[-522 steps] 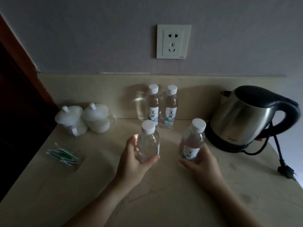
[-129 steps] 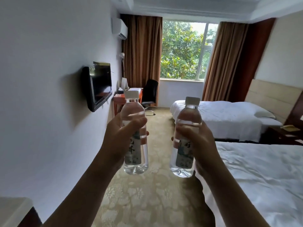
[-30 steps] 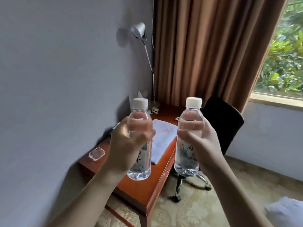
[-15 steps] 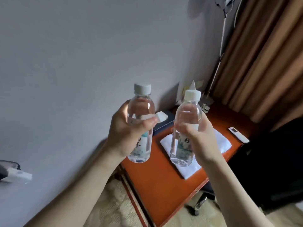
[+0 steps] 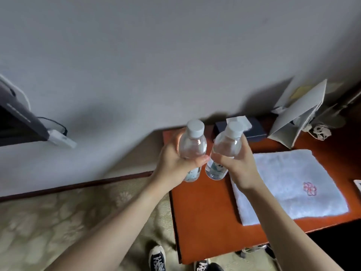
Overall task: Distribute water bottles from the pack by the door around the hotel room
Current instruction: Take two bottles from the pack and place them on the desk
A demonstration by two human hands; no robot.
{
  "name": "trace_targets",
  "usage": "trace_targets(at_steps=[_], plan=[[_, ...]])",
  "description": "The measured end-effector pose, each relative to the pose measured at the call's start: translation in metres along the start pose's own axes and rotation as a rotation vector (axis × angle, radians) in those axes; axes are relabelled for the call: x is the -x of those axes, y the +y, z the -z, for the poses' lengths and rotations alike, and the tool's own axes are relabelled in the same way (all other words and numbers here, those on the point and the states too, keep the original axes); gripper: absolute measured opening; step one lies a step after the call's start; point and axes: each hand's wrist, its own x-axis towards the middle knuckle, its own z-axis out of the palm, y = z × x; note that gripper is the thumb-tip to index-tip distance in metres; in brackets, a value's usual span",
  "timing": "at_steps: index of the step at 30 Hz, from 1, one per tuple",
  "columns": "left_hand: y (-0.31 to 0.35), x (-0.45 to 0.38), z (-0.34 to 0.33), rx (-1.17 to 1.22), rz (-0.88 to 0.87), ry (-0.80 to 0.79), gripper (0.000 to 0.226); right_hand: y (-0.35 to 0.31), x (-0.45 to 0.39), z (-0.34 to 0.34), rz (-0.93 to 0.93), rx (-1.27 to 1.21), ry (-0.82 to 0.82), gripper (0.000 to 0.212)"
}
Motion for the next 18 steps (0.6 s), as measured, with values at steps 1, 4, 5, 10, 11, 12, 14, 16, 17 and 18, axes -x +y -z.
trace_targets(at_steps=[1,4,5,10,11,12,14,16,17,18], plan=[[-0.019,0.0,-0.004,0.005,0.025,0.037,0.051,0.016,-0.004,0.004,-0.013,-0.015,-0.033,0.045],[-0.074,0.0,-0.015,-0.034,0.078,0.165,0.052,0.067,-0.014,0.012,-0.073,-0.024,-0.157,0.045],[-0.092,-0.001,-0.019,-0.051,0.097,0.202,0.055,0.086,-0.017,0.014,-0.1,-0.028,-0.178,0.046],[-0.172,-0.011,-0.025,-0.134,0.13,0.276,0.062,0.173,-0.027,0.014,-0.166,0.026,-0.194,0.062],[-0.185,-0.012,-0.026,-0.149,0.123,0.278,0.063,0.186,-0.028,0.012,-0.164,0.043,-0.184,0.063],[-0.197,-0.013,-0.028,-0.144,0.124,0.283,0.063,0.199,-0.029,0.012,-0.159,0.062,-0.169,0.063],[-0.217,-0.015,-0.03,-0.114,0.15,0.304,0.064,0.221,-0.029,0.01,-0.157,0.071,-0.147,0.062],[-0.233,-0.018,-0.03,-0.118,0.163,0.311,0.065,0.235,-0.029,0.009,-0.156,0.069,-0.132,0.062],[-0.24,-0.019,-0.03,-0.126,0.171,0.309,0.064,0.241,-0.03,0.009,-0.158,0.076,-0.128,0.061],[-0.245,-0.021,-0.029,-0.136,0.175,0.307,0.063,0.245,-0.031,0.009,-0.159,0.084,-0.129,0.061]])
